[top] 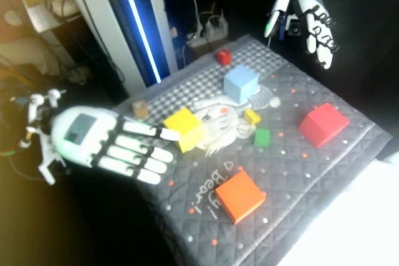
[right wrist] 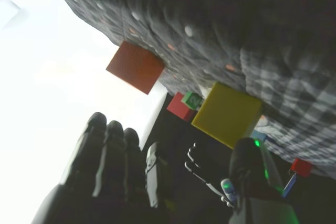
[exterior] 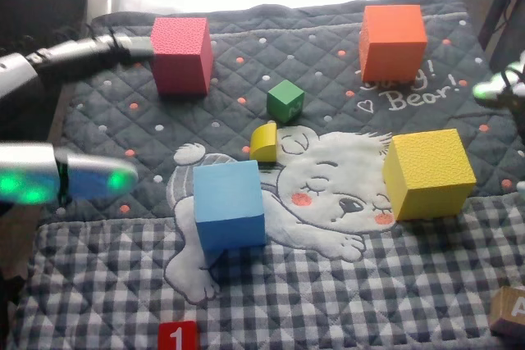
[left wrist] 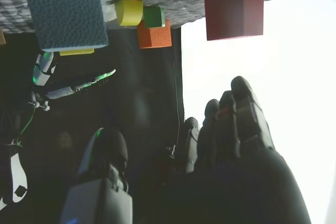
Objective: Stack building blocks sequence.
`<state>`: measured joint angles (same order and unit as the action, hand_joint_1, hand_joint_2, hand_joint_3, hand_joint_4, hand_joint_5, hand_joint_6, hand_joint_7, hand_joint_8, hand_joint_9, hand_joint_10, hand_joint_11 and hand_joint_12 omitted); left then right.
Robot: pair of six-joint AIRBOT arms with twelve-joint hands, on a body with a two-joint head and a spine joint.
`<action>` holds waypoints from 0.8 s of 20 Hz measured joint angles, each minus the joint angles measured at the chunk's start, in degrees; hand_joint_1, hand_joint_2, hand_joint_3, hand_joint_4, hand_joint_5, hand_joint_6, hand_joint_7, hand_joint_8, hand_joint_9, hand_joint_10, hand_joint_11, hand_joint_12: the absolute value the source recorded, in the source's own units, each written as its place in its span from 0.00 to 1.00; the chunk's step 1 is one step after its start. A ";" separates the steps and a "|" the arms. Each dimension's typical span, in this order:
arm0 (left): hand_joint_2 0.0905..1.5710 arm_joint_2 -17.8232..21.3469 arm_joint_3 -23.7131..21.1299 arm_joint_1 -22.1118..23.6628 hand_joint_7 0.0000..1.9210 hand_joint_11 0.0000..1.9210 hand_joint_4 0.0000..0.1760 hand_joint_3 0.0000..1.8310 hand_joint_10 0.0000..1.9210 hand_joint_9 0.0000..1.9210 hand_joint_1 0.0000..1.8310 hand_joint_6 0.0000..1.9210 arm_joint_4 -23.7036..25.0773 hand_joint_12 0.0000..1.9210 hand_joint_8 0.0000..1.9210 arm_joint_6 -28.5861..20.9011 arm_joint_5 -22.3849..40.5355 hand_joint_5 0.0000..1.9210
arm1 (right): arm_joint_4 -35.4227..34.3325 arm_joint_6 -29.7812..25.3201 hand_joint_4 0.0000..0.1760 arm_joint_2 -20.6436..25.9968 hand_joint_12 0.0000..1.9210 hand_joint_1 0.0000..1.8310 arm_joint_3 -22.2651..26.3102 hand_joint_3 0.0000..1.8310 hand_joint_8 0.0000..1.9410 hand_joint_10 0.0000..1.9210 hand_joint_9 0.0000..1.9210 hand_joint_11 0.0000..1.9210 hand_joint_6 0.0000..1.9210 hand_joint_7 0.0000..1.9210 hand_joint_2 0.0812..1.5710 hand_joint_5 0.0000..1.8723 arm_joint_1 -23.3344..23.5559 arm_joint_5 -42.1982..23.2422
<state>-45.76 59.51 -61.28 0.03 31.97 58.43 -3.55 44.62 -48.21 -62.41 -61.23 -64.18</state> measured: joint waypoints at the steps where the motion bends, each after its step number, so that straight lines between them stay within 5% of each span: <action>1: 0.57 -0.55 0.00 0.11 0.08 0.00 0.52 0.00 0.00 0.06 0.41 0.00 0.46 0.23 0.00 -0.44 -0.24 0.17 | -0.02 0.00 0.07 0.00 0.13 0.36 0.00 0.00 0.00 0.00 0.24 0.13 0.00 0.27 0.78 0.23 0.07 0.15; 3: 0.53 -1.46 0.28 1.07 0.07 0.00 0.46 0.00 0.00 0.06 0.45 0.00 3.69 0.18 0.00 -1.88 -2.01 0.16 | 0.42 -0.07 0.11 0.00 0.13 0.37 0.00 0.00 0.00 0.01 0.25 0.15 0.00 0.28 0.79 0.23 0.81 -0.02; 4: 0.51 -1.73 0.42 1.90 0.06 0.00 0.69 0.00 0.00 0.05 0.44 0.00 5.38 0.18 0.00 -2.21 -2.67 0.15 | 0.50 -0.20 0.16 0.00 0.13 0.37 0.00 0.00 0.00 0.01 0.26 0.16 0.00 0.28 0.79 0.23 0.85 -0.04; 6: 0.46 -2.12 0.48 4.33 0.05 0.00 0.96 0.00 0.00 0.05 0.42 0.00 8.15 0.23 0.00 -2.23 -4.79 0.13 | 0.68 -0.22 0.30 0.00 0.13 0.35 -0.07 0.00 0.00 0.00 0.25 0.17 0.00 0.28 0.79 0.23 1.09 0.15; 7: 0.47 -2.54 0.59 6.36 0.03 0.00 0.99 0.00 0.00 0.06 0.42 0.01 10.75 0.36 0.01 -2.27 -6.12 0.12 | 0.87 -0.22 0.27 0.00 0.14 0.34 -0.07 0.00 0.00 0.00 0.26 0.18 0.00 0.28 0.79 0.24 1.22 0.04; 9: 0.47 -3.78 0.83 9.09 0.03 0.00 1.00 0.00 0.00 0.07 0.43 0.00 14.69 0.44 0.00 -2.38 -8.63 0.13 | 1.03 -0.22 0.07 0.00 0.15 0.43 -0.13 0.00 0.00 0.00 0.28 0.19 0.00 0.30 0.79 0.27 1.29 -0.02; 10: 0.47 -4.66 1.07 10.16 0.04 0.00 1.00 0.00 0.00 0.07 0.43 0.00 16.76 0.48 0.00 -2.49 -10.27 0.14 | 1.03 -0.24 0.12 0.00 0.14 0.44 -0.20 0.00 0.00 0.00 0.28 0.18 0.00 0.29 0.80 0.27 1.29 -0.04; 11: 0.45 -5.88 1.31 11.76 0.11 0.00 1.00 0.00 0.01 0.12 0.42 0.00 20.11 0.56 0.00 -2.54 -13.68 0.17 | 0.94 -0.24 0.07 0.00 0.14 0.46 -0.24 0.00 0.00 0.00 0.28 0.18 0.00 0.29 0.80 0.28 1.29 0.00; 16: 0.48 -8.20 2.78 15.41 0.11 0.00 1.00 0.00 0.00 0.13 0.40 0.00 25.35 0.54 0.00 -2.12 -19.80 0.18 | 1.01 -0.46 0.00 0.00 0.14 0.45 -0.35 0.00 0.00 0.00 0.28 0.19 0.00 0.29 0.80 0.28 1.29 -0.04</action>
<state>-53.95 62.28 -45.87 25.39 29.85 38.63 -2.55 44.16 -48.21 -62.76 -59.94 -64.23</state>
